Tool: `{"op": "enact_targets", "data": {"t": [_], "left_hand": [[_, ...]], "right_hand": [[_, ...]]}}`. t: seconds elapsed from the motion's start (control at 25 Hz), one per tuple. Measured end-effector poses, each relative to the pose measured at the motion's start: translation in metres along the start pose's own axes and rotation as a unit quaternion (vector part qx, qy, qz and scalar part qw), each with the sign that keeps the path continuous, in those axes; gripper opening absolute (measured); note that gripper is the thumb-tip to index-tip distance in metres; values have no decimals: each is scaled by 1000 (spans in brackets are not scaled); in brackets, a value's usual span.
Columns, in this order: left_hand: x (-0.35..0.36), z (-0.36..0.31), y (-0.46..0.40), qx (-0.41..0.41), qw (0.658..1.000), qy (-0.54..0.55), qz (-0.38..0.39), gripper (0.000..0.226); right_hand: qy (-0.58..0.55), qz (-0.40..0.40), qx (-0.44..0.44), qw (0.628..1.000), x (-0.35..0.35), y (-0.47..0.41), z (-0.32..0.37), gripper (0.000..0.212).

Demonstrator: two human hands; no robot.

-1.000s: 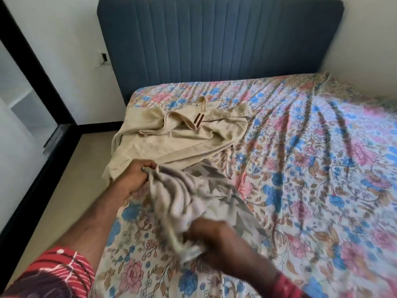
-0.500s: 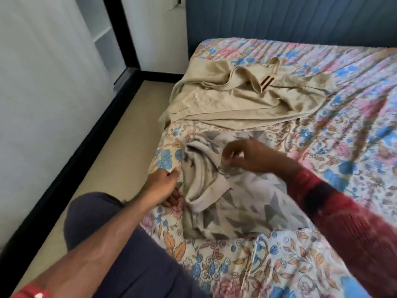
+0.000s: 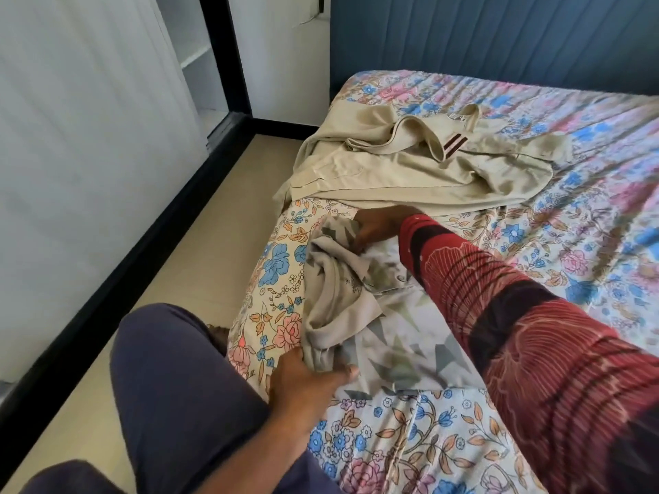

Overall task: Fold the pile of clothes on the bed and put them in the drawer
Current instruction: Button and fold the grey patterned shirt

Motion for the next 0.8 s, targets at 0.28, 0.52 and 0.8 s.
{"op": "enact_targets", "data": {"t": [0.28,0.52,0.8], "left_hand": [[-17,-24,-18,102,994,30,0,14],[16,-119,-27,204,947,226,102,29],[162,-168,109,409,858,113,291,27]], "right_hand": [[-238,-197,6,951,-57,110,-8,12],[-457,-534,108,703,-55,325,-46,15],[-434,-745,258,436,52,572,-26,16]]}}
Point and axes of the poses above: each hand's wrist, its own y-axis away from the middle knuckle, its own x-axis out of the palm, z = x × y, the point moved 5 cm from there along -y, towards the middle knuckle, and after that the axes turned 12 degrees about -z, right-handed, at the moved point
